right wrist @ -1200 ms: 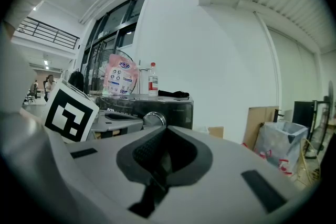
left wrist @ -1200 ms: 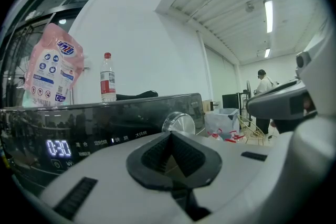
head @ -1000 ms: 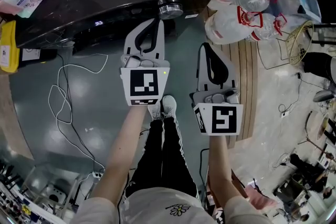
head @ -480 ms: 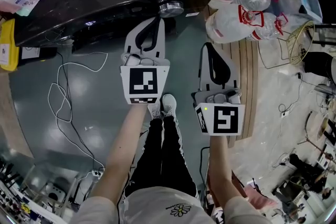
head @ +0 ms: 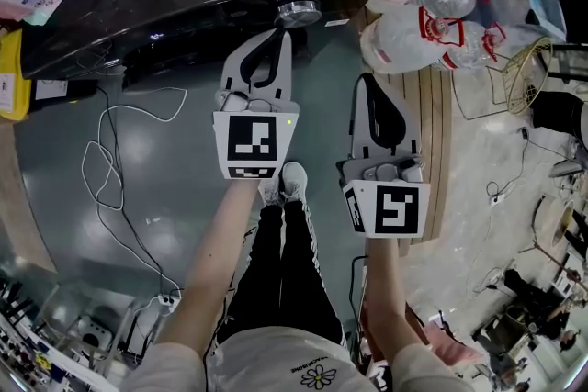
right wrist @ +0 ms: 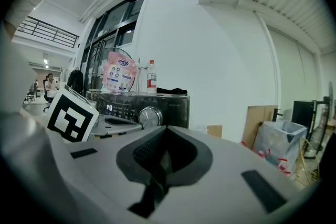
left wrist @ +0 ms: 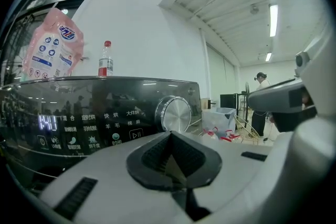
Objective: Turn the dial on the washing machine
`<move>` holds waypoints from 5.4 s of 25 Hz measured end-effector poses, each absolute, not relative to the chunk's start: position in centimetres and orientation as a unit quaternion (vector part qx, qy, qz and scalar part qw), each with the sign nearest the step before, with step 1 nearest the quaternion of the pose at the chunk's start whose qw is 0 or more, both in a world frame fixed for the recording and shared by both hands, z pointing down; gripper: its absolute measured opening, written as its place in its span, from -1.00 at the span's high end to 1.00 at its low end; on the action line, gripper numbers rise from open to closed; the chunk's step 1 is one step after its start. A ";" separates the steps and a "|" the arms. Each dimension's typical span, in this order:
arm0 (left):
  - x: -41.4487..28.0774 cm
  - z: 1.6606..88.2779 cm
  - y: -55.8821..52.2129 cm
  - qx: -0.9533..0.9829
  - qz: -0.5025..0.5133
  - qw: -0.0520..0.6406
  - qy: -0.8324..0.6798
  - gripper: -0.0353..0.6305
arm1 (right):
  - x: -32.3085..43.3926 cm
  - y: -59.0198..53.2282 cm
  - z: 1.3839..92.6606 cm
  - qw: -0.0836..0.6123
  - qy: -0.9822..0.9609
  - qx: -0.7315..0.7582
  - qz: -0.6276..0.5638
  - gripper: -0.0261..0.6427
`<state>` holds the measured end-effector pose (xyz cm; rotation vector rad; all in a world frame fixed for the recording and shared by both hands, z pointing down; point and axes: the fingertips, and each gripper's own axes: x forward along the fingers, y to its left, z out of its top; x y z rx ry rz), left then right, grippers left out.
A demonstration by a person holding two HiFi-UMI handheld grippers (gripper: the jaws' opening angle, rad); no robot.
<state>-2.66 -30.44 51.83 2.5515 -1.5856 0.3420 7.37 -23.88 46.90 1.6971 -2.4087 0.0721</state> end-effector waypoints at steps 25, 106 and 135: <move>-1.5 52.8 -30.5 0.853 0.121 0.056 -0.505 0.90 | 8.6 -23.7 48.2 0.099 -0.806 0.582 0.034 0.91; -3.3 51.3 -30.4 0.827 0.195 0.097 -0.519 0.90 | 6.8 -23.5 39.9 0.112 -0.816 0.568 0.006 0.91; -8.6 30.3 -25.9 0.812 0.063 -0.005 -0.580 0.90 | 2.8 -21.3 28.1 0.067 -0.849 0.522 -0.054 0.91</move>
